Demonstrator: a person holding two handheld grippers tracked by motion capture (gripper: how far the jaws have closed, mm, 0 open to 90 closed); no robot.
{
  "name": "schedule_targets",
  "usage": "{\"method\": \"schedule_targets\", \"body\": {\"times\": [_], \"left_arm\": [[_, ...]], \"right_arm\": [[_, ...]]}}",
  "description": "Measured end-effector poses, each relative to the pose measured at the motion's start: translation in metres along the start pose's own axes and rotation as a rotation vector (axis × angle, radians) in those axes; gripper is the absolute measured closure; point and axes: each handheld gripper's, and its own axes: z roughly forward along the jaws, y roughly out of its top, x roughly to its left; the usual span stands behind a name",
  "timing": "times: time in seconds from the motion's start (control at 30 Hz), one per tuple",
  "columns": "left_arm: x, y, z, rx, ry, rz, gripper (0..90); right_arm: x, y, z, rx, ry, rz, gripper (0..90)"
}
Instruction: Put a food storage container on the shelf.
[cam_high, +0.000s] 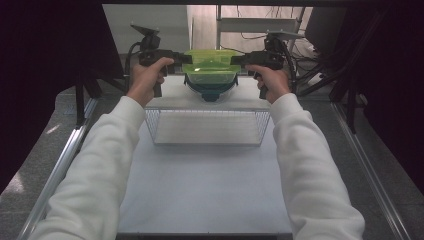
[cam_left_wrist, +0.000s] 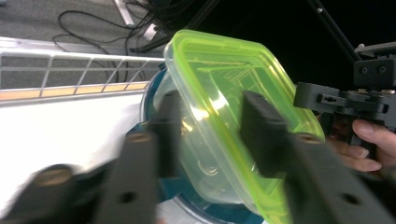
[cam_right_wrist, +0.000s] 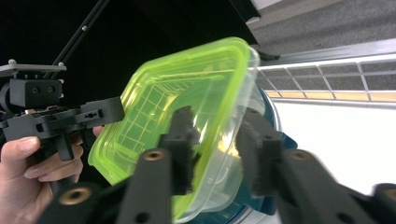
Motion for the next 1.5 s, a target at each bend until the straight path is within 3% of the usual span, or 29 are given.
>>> {"method": "schedule_targets", "body": {"times": [0.07, 0.13, 0.2, 0.27, 0.33, 0.37, 0.4, 0.43, 0.47, 0.5, 0.53, 0.6, 0.63, 0.7, 0.73, 0.77, 0.8, 0.87, 0.93, 0.97, 1.0, 1.03, 1.13, 1.2, 1.27, 1.3, 1.33, 1.4, 1.5], "left_arm": [[-0.002, 0.000, 0.000, -0.016, 0.002, 0.008, 49.6], [-0.010, -0.003, -0.004, -0.066, 0.045, 0.051, 34.4], [-0.013, -0.004, -0.006, -0.079, 0.054, 0.070, 32.2], [-0.019, -0.008, -0.013, -0.096, 0.080, 0.119, 28.1], [-0.029, -0.018, -0.027, -0.118, 0.072, 0.177, 26.3], [-0.029, -0.018, -0.027, -0.118, 0.072, 0.177, 25.8], [-0.033, -0.027, -0.036, -0.120, 0.063, 0.213, 25.4], [-0.033, -0.027, -0.036, -0.120, 0.063, 0.213, 25.0], [-0.036, -0.037, -0.046, -0.122, 0.069, 0.251, 24.8], [-0.036, -0.037, -0.046, -0.122, 0.069, 0.251, 24.8], [-0.037, -0.049, -0.056, -0.119, 0.073, 0.279, 24.7], [-0.038, -0.062, -0.065, -0.118, 0.075, 0.303, 24.7], [-0.038, -0.062, -0.065, -0.118, 0.075, 0.303, 24.7], [-0.037, -0.078, -0.074, -0.112, 0.075, 0.318, 24.4], [-0.036, -0.094, -0.082, -0.103, 0.074, 0.329, 24.1], [-0.036, -0.094, -0.082, -0.103, 0.074, 0.329, 24.0], [-0.034, -0.113, -0.089, -0.091, 0.080, 0.343, 23.9], [-0.033, -0.124, -0.093, -0.085, 0.080, 0.344, 23.7], [-0.030, -0.147, -0.096, -0.080, 0.066, 0.341, 23.5], [-0.028, -0.159, -0.097, -0.065, 0.062, 0.343, 23.5], [-0.024, -0.182, -0.097, -0.059, 0.061, 0.349, 23.5], [-0.024, -0.182, -0.097, -0.059, 0.061, 0.349, 23.4], [-0.013, -0.220, -0.092, -0.022, 0.085, 0.351, 23.5], [-0.010, -0.229, -0.091, -0.013, 0.091, 0.350, 23.5], [0.000, -0.247, -0.082, 0.038, 0.103, 0.337, 23.6], [0.000, -0.247, -0.082, 0.038, 0.103, 0.337, 23.4], [0.002, -0.252, -0.081, 0.046, 0.116, 0.335, 23.6], [0.012, -0.265, -0.076, 0.057, 0.112, 0.304, 23.9], [0.017, -0.272, -0.072, 0.093, 0.136, 0.312, 23.7]], "right_arm": [[0.001, 0.000, 0.000, -0.009, 0.000, -0.008, 52.0], [0.006, -0.002, -0.001, -0.039, -0.021, -0.033, 39.9], [0.009, -0.004, -0.004, -0.055, -0.033, -0.051, 37.2], [0.014, -0.008, -0.012, -0.095, -0.055, -0.109, 31.2], [0.018, -0.019, -0.027, -0.114, -0.065, -0.179, 28.8], [0.018, -0.019, -0.027, -0.114, -0.065, -0.179, 28.8], [0.019, -0.028, -0.037, -0.113, -0.072, -0.242, 28.6], [0.019, -0.028, -0.037, -0.113, -0.072, -0.242, 28.6], [0.019, -0.038, -0.047, -0.108, -0.083, -0.302, 28.0], [0.019, -0.038, -0.047, -0.108, -0.083, -0.302, 28.0], [0.018, -0.050, -0.055, -0.099, -0.094, -0.351, 27.7], [0.017, -0.062, -0.062, -0.090, -0.115, -0.399, 27.1], [0.017, -0.062, -0.062, -0.090, -0.115, -0.399, 27.1], [0.016, -0.083, -0.073, -0.085, -0.127, -0.448, 26.9], [0.016, -0.091, -0.076, -0.082, -0.132, -0.462, 26.9], [0.016, -0.091, -0.076, -0.082, -0.132, -0.462, 26.9], [0.015, -0.107, -0.082, -0.072, -0.143, -0.494, 26.9], [0.014, -0.115, -0.086, -0.074, -0.151, -0.511, 26.9], [0.010, -0.139, -0.094, -0.065, -0.147, -0.529, 26.9], [0.010, -0.139, -0.094, -0.065, -0.147, -0.529, 26.9], [0.006, -0.156, -0.099, -0.059, -0.139, -0.532, 26.9], [0.006, -0.156, -0.099, -0.059, -0.139, -0.532, 26.9], [-0.008, -0.189, -0.106, -0.040, -0.145, -0.525, 26.9], [-0.012, -0.197, -0.108, -0.037, -0.146, -0.523, 26.9], [-0.023, -0.218, -0.110, -0.017, -0.154, -0.504, 26.9], [-0.023, -0.218, -0.110, -0.017, -0.154, -0.504, 26.9], [-0.031, -0.231, -0.109, 0.001, -0.177, -0.507, 26.9], [-0.038, -0.243, -0.108, 0.013, -0.190, -0.502, 26.9], [-0.045, -0.254, -0.107, 0.026, -0.184, -0.481, 26.9]]}}
